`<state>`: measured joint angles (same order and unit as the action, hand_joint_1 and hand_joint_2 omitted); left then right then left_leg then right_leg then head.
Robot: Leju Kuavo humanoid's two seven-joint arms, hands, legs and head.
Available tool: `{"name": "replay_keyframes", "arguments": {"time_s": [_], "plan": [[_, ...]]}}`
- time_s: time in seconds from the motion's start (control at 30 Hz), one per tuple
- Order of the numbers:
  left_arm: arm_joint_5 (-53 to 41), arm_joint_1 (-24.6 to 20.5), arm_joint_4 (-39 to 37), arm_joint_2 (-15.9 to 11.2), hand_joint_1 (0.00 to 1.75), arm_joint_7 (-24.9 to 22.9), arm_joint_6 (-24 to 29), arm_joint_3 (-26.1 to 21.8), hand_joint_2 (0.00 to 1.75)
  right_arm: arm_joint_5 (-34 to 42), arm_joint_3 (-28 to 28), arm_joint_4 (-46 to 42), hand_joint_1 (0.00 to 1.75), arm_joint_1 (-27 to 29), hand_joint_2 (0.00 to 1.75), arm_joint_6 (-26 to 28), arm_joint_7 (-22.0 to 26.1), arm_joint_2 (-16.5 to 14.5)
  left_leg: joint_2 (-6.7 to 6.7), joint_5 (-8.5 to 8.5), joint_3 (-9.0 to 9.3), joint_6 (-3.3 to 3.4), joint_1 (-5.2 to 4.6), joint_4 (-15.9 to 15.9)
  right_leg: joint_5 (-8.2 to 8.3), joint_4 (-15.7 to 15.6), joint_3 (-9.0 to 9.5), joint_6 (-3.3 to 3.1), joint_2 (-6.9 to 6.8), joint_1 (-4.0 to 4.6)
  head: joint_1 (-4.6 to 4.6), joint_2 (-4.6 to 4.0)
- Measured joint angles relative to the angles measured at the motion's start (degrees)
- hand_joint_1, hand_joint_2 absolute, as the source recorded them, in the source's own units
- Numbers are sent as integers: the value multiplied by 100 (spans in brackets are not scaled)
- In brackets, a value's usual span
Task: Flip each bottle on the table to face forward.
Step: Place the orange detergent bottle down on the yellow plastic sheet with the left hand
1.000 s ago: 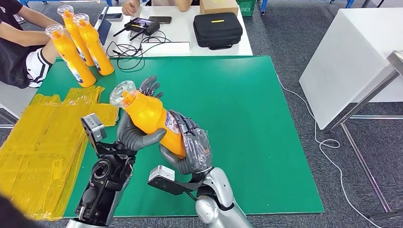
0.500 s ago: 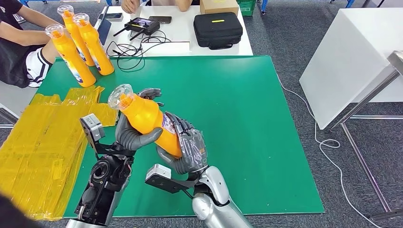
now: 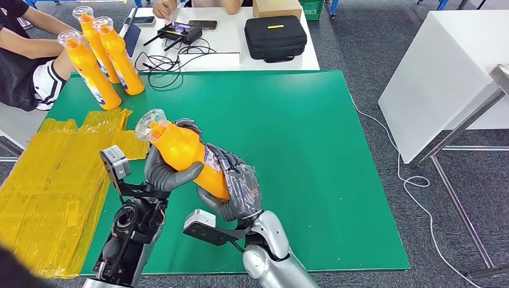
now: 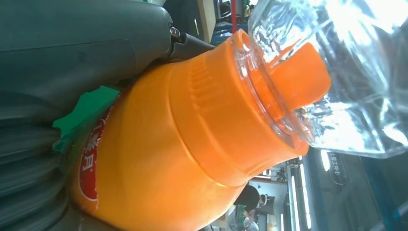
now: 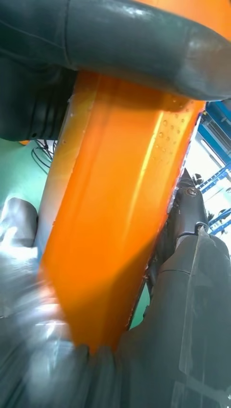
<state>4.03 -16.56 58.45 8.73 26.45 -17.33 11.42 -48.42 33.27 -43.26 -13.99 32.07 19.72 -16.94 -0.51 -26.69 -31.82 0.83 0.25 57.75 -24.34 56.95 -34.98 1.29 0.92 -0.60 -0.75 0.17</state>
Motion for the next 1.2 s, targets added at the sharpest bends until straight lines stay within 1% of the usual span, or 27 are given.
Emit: {"name": "replay_keyframes", "arguments": {"time_s": [0.07, 0.2, 0.27, 0.33, 0.4, 0.47, 0.57, 0.67, 0.73, 0.83, 0.9, 0.97, 1.03, 1.1, 1.13, 1.17, 1.2], "plan": [[1, 0, 1, -2, 175, 1, 20, -1, 175, 29, -25, -36, 127, 2, 175, 7, 25, 11, 0, 0, 0, 0, 0, 0, 0, 0, 0, 0, 0, 0, 1, 0], [1, -3, 2, -2, 175, 2, 42, -1, 175, 49, -48, -76, 0, 12, 175, 22, 43, 21, 0, 0, 0, 0, 0, 0, 0, 0, 0, 0, 0, 0, 1, 0], [-13, -3, 8, -5, 175, -4, 73, -9, 175, 97, -51, -120, 0, 37, 175, 73, 97, 31, 0, 0, 0, 0, 0, 0, 0, 0, 0, 0, 0, 0, -1, 0], [-38, 0, 36, -13, 175, -11, 158, -48, 175, 222, -69, -227, 0, 80, 87, 148, 189, 60, 1, 0, 0, 0, 1, 0, 0, 0, -1, 0, 0, 0, -1, 0], [-170, 1, 101, -29, 175, -38, 406, -127, 175, 440, -135, -416, 0, 142, 0, 178, 256, 114, 0, 0, 0, 0, 1, 0, 0, 0, -1, 0, 0, 0, -1, 0], [-534, 1, 187, -61, 175, -130, 946, -228, 175, 806, -258, -697, 0, 234, 0, 2, 280, 194, -1, 0, 0, 0, 1, 0, 0, 0, -1, 0, 0, 0, -1, 0], [-1202, -2, 281, -127, 175, -270, 1908, -425, 175, 1555, -503, -1283, 0, 449, 0, -640, 292, 343, 0, 0, 0, 0, 0, 0, 0, 0, -1, 0, 0, 0, -1, 0], [-1601, -7, 332, -207, 175, -307, 2524, -655, 175, 1986, -753, -1895, 0, 680, 0, -1046, 297, 469, -1, 0, -1, 0, 0, 0, 0, 0, -1, 0, -1, 0, -1, 0], [-2038, -7, 362, -263, 175, -324, 3081, -779, 175, 2111, -906, -2244, 0, 820, 0, -1130, 307, 535, -1, 0, -1, 0, 1, 0, 0, 0, -1, 0, 0, 0, -1, 0], [-3227, -10, 397, -335, 175, -489, 4240, -852, 175, 2167, -1100, -2652, 0, 1008, 0, -1158, 326, 603, -1, -1, -1, 0, 0, 0, 0, 0, -3, 0, -1, 0, -1, 0], [-3993, -21, 410, -367, 175, -689, 4761, -864, 175, 2185, -1193, -2835, 0, 1093, 0, -1162, 334, 632, -3, -1, -2, 0, 0, 0, 0, 0, -3, 0, -1, 0, -1, 0], [-4920, -52, 413, -395, 175, -1020, 5172, -861, 175, 2189, -1261, -2981, 0, 1157, 0, -1163, 343, 648, -1, 0, -2, 0, 0, 0, 0, 0, -3, 0, -1, 0, 0, 0], [-6333, -104, 426, -434, 175, -1561, 5514, -847, 175, 2187, -1315, -3121, 0, 1220, 87, -1157, 353, 660, 0, 0, -1, 0, 0, 0, 0, 0, -2, 0, 0, 0, 0, 0], [-8010, -168, 466, -524, 175, -2373, 5679, -801, 175, 2170, -1350, -3254, 0, 1274, 175, -1131, 355, 673, 0, 0, 0, 0, 0, 0, 0, 0, -1, 0, 0, 0, 0, 0], [-8736, -211, 481, -598, 175, -2864, 5701, -736, 175, 2156, -1363, -3319, 0, 1297, 175, -1110, 355, 680, 0, 0, 1, 0, 0, 0, 0, 0, -2, 0, 0, 0, 0, 0], [-9222, -269, 476, -695, 175, -3346, 5699, -618, 175, 2140, -1375, -3378, 0, 1318, 175, -1087, 355, 686, 0, 1, 2, 0, 0, 0, 0, 0, -2, 0, 0, 0, 0, 0], [-9479, -342, 455, -805, 175, -3792, 5682, -444, 175, 2124, -1390, -3433, 0, 1336, 175, -1064, 355, 690, 0, 1, 3, 0, 0, 0, 0, 0, -2, 0, 0, 0, -1, 0]]}}
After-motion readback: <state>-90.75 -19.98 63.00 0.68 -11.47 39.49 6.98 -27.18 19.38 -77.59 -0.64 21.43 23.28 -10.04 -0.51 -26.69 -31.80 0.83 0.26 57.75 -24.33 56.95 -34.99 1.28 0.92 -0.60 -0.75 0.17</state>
